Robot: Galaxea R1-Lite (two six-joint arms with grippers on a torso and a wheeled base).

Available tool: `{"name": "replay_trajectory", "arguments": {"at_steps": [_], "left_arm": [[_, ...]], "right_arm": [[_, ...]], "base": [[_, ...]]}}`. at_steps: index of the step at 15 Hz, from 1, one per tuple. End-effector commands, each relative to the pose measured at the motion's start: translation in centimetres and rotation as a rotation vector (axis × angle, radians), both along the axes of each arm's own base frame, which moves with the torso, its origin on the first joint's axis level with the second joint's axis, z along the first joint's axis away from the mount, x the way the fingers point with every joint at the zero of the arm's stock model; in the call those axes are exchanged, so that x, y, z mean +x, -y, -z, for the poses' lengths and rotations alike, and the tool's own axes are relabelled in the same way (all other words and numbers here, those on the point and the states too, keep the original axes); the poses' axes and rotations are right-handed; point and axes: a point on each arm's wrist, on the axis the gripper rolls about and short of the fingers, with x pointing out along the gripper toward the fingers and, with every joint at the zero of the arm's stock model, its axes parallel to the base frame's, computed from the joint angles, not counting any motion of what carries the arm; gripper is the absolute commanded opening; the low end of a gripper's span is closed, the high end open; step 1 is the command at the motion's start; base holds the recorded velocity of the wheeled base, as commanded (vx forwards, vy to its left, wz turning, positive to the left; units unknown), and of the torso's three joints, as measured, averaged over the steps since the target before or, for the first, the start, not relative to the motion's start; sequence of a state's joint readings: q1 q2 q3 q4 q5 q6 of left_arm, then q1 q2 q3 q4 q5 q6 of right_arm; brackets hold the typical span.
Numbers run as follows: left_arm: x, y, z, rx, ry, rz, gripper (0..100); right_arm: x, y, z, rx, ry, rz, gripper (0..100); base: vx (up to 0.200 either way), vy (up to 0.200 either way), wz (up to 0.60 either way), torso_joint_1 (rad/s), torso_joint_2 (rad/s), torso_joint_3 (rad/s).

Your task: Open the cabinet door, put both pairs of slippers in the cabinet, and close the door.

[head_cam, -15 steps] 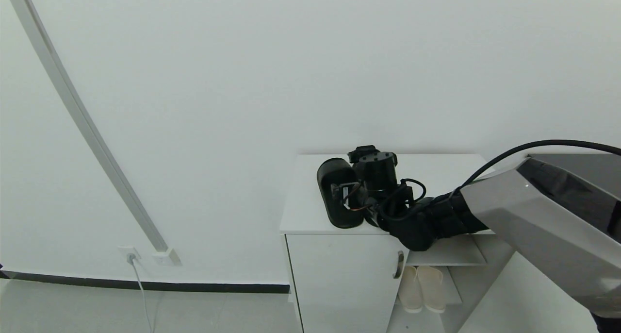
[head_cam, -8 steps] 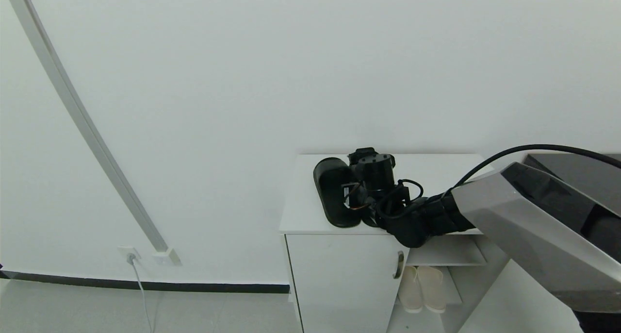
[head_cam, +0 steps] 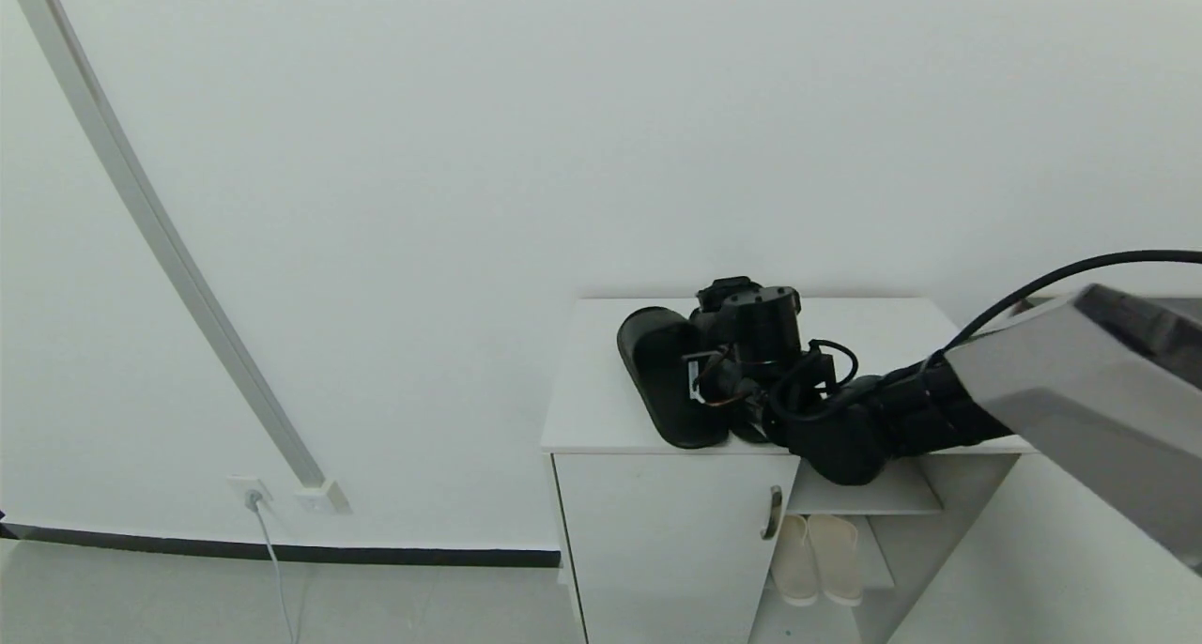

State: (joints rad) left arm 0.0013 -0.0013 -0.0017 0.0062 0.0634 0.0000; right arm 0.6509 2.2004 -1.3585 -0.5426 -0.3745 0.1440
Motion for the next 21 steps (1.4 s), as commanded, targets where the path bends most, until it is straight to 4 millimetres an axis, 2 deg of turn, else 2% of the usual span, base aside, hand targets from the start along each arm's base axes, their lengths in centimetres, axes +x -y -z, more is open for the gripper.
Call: {"name": "replay_trajectory", "arguments": {"at_steps": [1,5,7,9,14,17,21], "left_arm": [[0.0,0.0,0.0,0.002,-0.002,0.002,0],[0.0,0.0,0.0,0.002,-0.002,0.003,0],[0.0,0.0,0.0,0.002,-0.002,0.003,0],[0.0,0.0,0.0,0.002,-0.002,0.003,0],[0.0,0.0,0.0,0.002,-0.002,0.003,0],[0.0,0.0,0.0,0.0,-0.001,0.003,0],[0.0,0.0,0.0,0.0,-0.001,0.003,0]], "right_arm": [[-6.4,4.4,-5.0,0.045,0.017,-0.088,0],[-14.0,9.0,-5.7,0.057,-0.022,-0.231,0],[-15.7,10.2,-5.5,0.053,-0.031,-0.242,0],[-16.0,10.4,-5.0,0.044,-0.046,-0.24,0],[-14.9,9.7,-3.8,0.034,-0.066,-0.247,0],[-14.0,11.0,-3.4,0.052,-0.069,-0.309,0],[-14.1,11.7,-3.1,0.087,-0.068,-0.384,0]], "base": [[0.0,0.0,0.0,0.0,0.0,0.0],[0.0,0.0,0.0,0.0,0.0,0.0],[0.0,0.0,0.0,0.0,0.0,0.0],[0.0,0.0,0.0,0.0,0.0,0.0],[0.0,0.0,0.0,0.0,0.0,0.0],[0.0,0.0,0.0,0.0,0.0,0.0],[-0.05,0.0,0.0,-0.001,0.0,0.001]]}}
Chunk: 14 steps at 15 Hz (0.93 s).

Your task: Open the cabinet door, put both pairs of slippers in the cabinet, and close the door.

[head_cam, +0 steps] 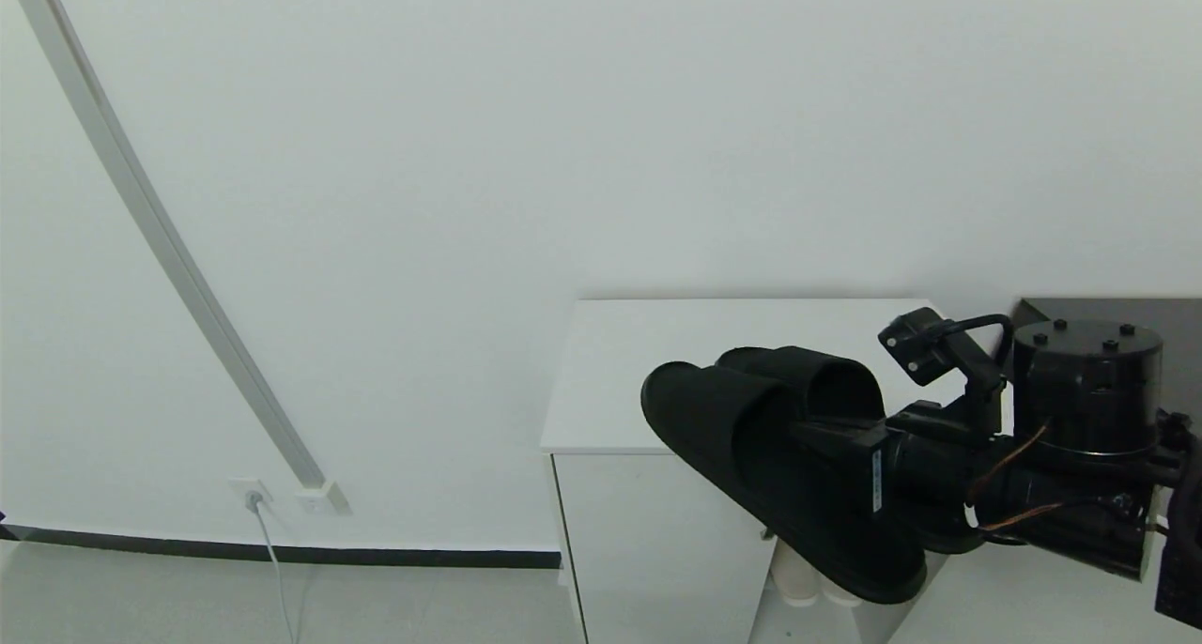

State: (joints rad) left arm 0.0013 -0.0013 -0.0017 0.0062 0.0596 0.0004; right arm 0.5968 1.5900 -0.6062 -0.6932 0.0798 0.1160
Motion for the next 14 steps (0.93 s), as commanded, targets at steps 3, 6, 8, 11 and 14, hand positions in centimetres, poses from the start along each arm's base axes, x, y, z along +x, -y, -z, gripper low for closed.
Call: {"name": "replay_trajectory", "arguments": {"at_steps": [3,6,8,11,14], "left_arm": [[0.01,0.0,0.0,0.0,-0.001,-0.001,0],[0.01,0.0,0.0,0.0,-0.001,-0.001,0],[0.01,0.0,0.0,0.0,-0.001,-0.001,0],[0.01,0.0,0.0,0.0,-0.001,-0.001,0],[0.01,0.0,0.0,0.0,-0.001,-0.001,0]], "right_arm": [[0.31,0.42,0.5,-0.005,-0.016,0.002,0],[0.22,0.48,0.53,-0.008,-0.016,0.001,0],[0.22,0.48,0.53,-0.008,-0.016,0.001,0],[0.13,0.49,0.69,-0.025,-0.01,-0.006,0],[-0.05,0.51,0.96,-0.032,-0.018,-0.009,0]], "base": [[-0.2,0.0,0.0,0.01,0.0,-0.001],[-0.2,0.0,0.0,-0.007,0.0,0.002],[-0.1,0.0,0.0,0.004,0.0,0.001],[0.0,0.0,0.0,0.0,0.0,0.0],[0.0,0.0,0.0,0.0,0.0,0.0]]}}
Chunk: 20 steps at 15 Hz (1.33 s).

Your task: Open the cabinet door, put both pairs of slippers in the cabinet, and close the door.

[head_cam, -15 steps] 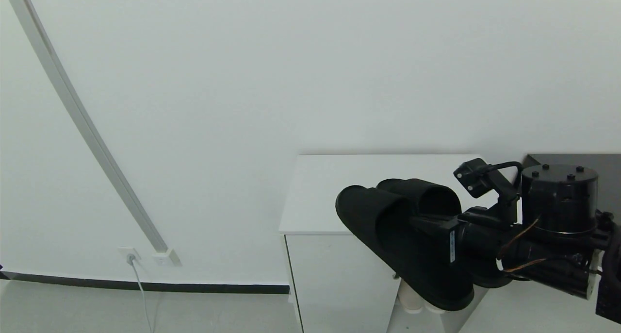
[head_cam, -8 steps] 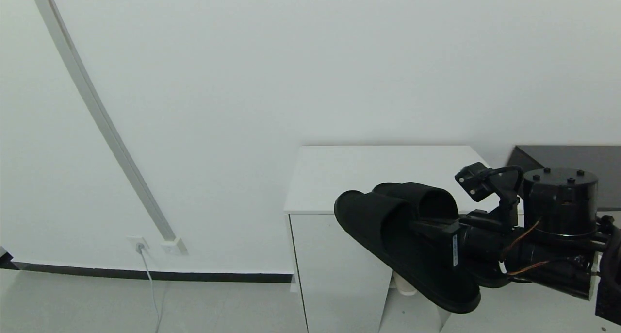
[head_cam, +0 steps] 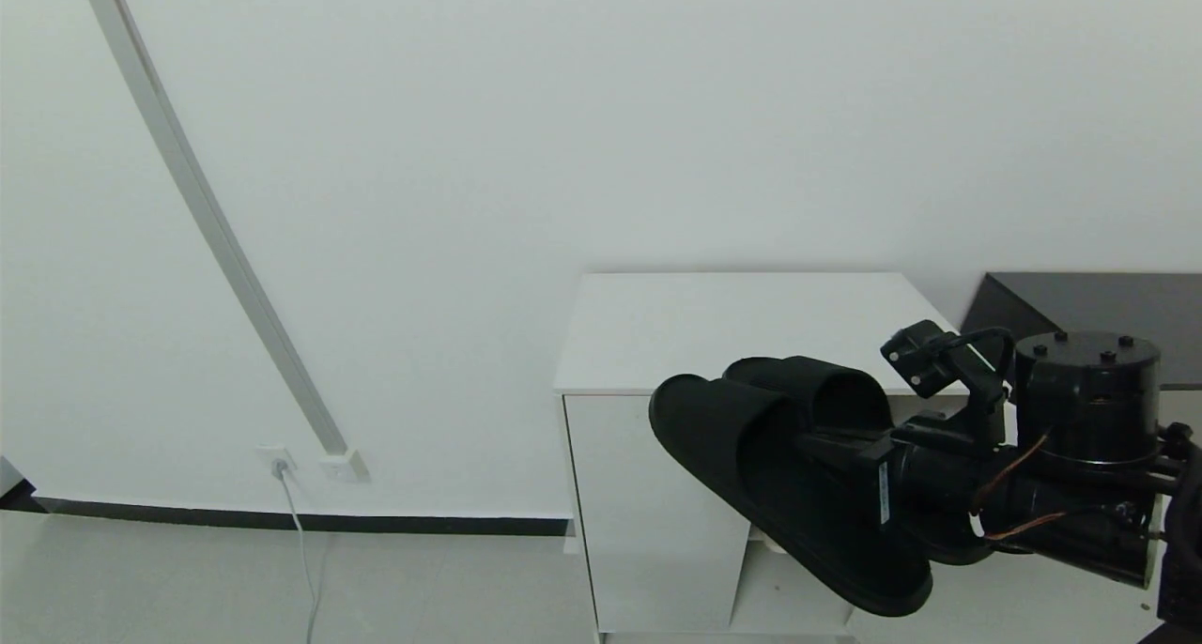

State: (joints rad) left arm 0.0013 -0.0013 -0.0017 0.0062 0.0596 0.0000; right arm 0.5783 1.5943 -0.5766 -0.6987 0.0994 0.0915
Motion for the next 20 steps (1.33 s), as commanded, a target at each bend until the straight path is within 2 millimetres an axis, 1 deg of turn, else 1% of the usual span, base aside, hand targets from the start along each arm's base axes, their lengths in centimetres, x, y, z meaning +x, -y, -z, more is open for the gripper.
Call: {"name": "replay_trajectory", "arguments": {"at_steps": [1,6,13,20], "left_arm": [[0.01,0.0,0.0,0.0,-0.001,-0.001,0],[0.01,-0.01,0.0,0.0,-0.001,-0.004,0],[0.01,-0.01,0.0,0.0,-0.001,-0.004,0],[0.01,0.0,0.0,0.0,-0.001,-0.002,0]], "right_arm": [[-0.01,-0.04,0.11,-0.002,-0.004,-0.002,0],[-0.05,-0.07,0.15,-0.003,-0.006,-0.003,0],[-0.13,-0.01,-0.01,0.0,-0.001,-0.003,0],[-0.51,-0.14,0.35,-0.005,0.0,-0.015,0]], "base": [[0.0,0.0,0.0,0.0,0.0,0.0],[0.0,0.0,0.0,0.0,0.0,0.0],[0.0,-0.2,0.0,0.005,0.0,0.002],[0.0,-0.2,0.0,0.004,0.0,0.005]]}}
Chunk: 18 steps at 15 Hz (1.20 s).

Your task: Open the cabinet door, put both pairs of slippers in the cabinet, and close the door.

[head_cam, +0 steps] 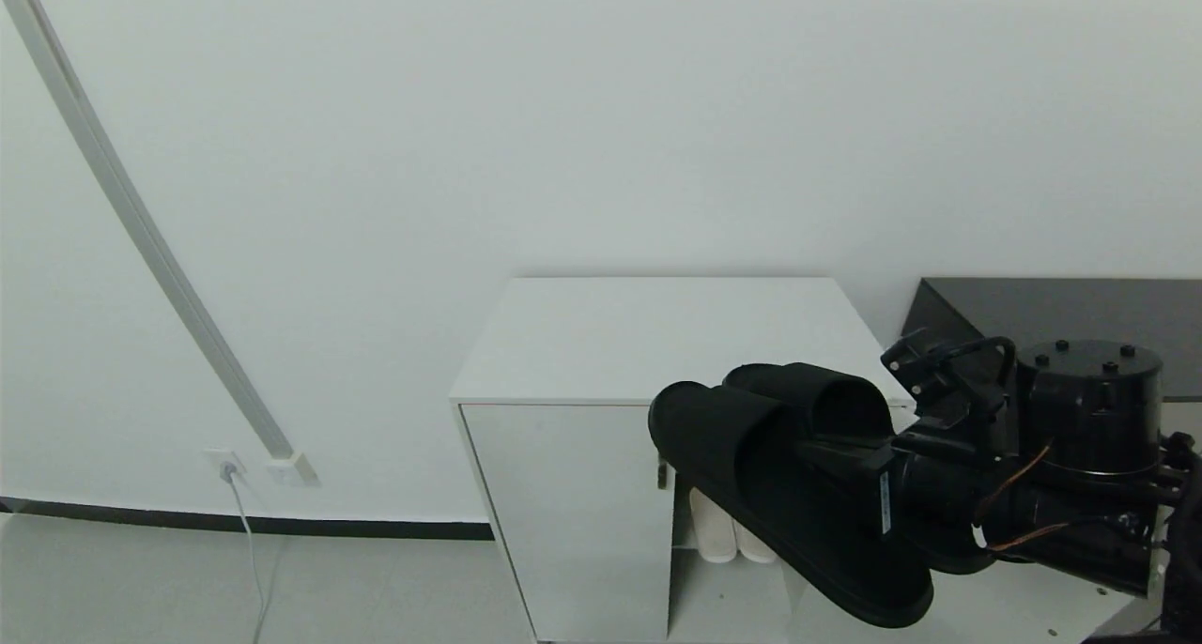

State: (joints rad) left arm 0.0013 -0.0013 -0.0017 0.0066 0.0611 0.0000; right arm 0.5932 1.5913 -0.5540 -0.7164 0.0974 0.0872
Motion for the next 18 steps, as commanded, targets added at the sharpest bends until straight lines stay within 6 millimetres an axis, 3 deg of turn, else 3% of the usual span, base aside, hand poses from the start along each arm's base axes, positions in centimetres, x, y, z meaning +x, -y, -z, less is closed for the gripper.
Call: {"name": "replay_trajectory", "arguments": {"at_steps": [1,18], "left_arm": [[0.01,0.0,0.0,0.0,-0.001,-0.001,0],[0.01,0.0,0.0,0.0,-0.001,-0.001,0]], "right_arm": [[-0.05,0.03,0.07,-0.011,0.005,-0.002,0],[-0.79,-0.26,0.38,-0.048,0.029,-0.041,0]], "base": [[0.0,-0.2,0.0,0.002,0.0,0.002],[0.0,0.0,-0.04,-0.013,0.03,0.017]]}}
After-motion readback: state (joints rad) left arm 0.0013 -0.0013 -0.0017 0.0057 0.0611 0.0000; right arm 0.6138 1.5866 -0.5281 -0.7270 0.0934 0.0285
